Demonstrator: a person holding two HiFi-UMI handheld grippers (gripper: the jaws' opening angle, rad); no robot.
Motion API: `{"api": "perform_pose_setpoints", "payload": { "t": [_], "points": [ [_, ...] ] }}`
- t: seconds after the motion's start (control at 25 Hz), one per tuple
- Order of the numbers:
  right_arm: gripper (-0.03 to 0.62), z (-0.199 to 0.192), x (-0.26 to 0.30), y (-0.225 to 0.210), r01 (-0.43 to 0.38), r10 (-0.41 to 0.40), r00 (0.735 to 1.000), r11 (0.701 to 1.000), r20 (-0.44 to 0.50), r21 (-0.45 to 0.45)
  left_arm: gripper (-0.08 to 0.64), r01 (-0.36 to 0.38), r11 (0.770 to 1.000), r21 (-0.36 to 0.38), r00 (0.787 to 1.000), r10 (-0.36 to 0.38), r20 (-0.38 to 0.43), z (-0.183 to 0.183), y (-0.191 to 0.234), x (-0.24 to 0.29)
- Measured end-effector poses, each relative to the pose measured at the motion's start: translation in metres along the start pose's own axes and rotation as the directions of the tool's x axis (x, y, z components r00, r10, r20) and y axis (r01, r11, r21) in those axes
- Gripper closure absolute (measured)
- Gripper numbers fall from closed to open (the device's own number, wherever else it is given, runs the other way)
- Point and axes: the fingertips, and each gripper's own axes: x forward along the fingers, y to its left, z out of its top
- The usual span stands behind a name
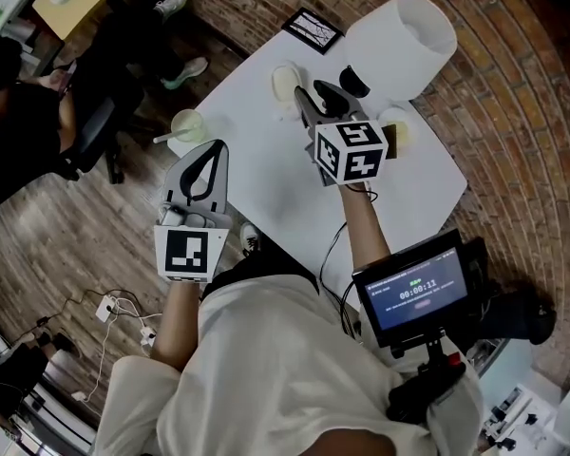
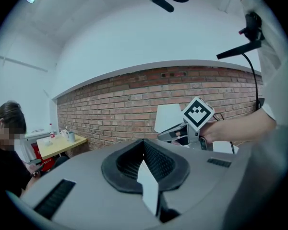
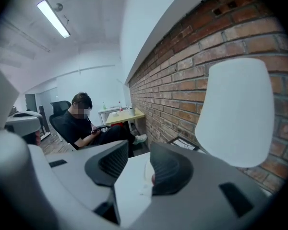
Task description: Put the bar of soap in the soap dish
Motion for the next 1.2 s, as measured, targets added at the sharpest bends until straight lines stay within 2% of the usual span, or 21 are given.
{"api": "perform_pose_setpoints", "payload": {
  "t": [0.2,0.48,0.68,1.2],
  "points": [
    [0.494,0.016,-0.031,0.011,0.032,-0.029,0.999,0.998,0.046,-0.047,0.559,0.012,1.0,0.026,0.999,-0.013,0.035,0.016,-0.01,-0.009],
    [0.509,0.044,-0.071,0.038,0.019,-0.011,0.991,0.998,0.133,-0.059,0.559,0.012,0.998,0.054,0.996,-0.017,0.085,0.034,-0.014,-0.025],
    [0.525,0.063,-0.105,0.041,0.029,-0.015,0.982,0.997,0.188,-0.071,0.558,0.011,0.997,0.072,0.994,-0.019,0.108,0.044,-0.018,-0.029],
    [0.571,0.076,-0.167,0.057,0.039,-0.015,0.964,0.996,0.267,-0.084,0.558,0.021,0.995,0.101,0.987,-0.037,0.159,0.068,-0.027,-0.04]
  ]
}}
